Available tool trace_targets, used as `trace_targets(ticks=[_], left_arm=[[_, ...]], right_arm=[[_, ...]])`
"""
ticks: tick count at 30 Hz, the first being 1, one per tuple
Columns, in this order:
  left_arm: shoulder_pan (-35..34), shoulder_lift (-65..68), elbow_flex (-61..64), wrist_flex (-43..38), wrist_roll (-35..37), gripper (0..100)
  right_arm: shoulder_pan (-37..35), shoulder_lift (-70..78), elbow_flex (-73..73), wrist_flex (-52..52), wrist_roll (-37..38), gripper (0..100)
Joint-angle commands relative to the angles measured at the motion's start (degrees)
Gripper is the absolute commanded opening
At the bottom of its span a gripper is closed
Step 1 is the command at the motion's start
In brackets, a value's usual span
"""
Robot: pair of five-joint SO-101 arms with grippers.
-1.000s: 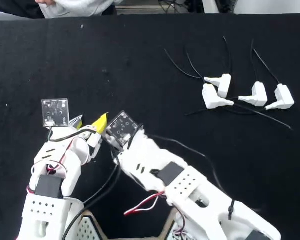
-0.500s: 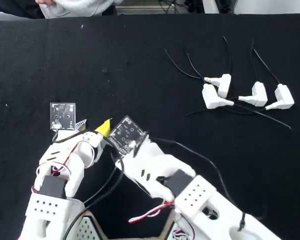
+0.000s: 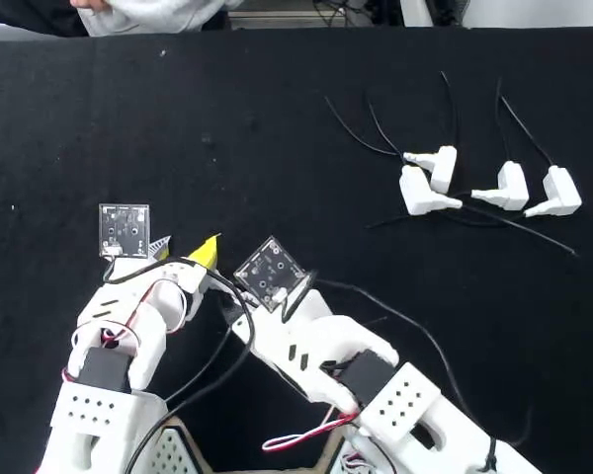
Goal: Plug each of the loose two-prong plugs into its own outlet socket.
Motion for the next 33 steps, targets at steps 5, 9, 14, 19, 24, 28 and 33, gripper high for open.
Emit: trace_targets(ticks=[5, 9, 14, 19, 24, 28, 33], left_arm=[[0.7, 0.4, 0.0, 1.8, -0.5, 23], [0.6, 0.5, 0.0, 1.8, -0.5, 23], [0.6, 0.2, 0.9, 1.8, -0.6, 23], [0.6, 0.2, 1.0, 1.8, -0.6, 23], [0.6, 0.6, 1.2, 1.8, -0.6, 23], [0.7, 0.6, 2.1, 1.8, -0.6, 23], [0.7, 0.6, 2.2, 1.8, -0.6, 23]], right_arm=[[-0.3, -2.9, -1.0, -2.1, -0.7, 1.0], [-0.3, -2.9, -1.1, -2.1, -0.7, 1.0], [-0.3, -2.9, -1.3, -2.1, -0.7, 1.0], [-0.3, -2.9, -1.3, -2.1, -0.7, 1.0], [-0.3, -3.0, -1.4, -1.9, -0.8, 1.0], [-0.3, -3.0, -1.5, -1.9, -0.8, 1.0], [-0.3, -3.0, -1.5, -1.9, -0.8, 1.0]])
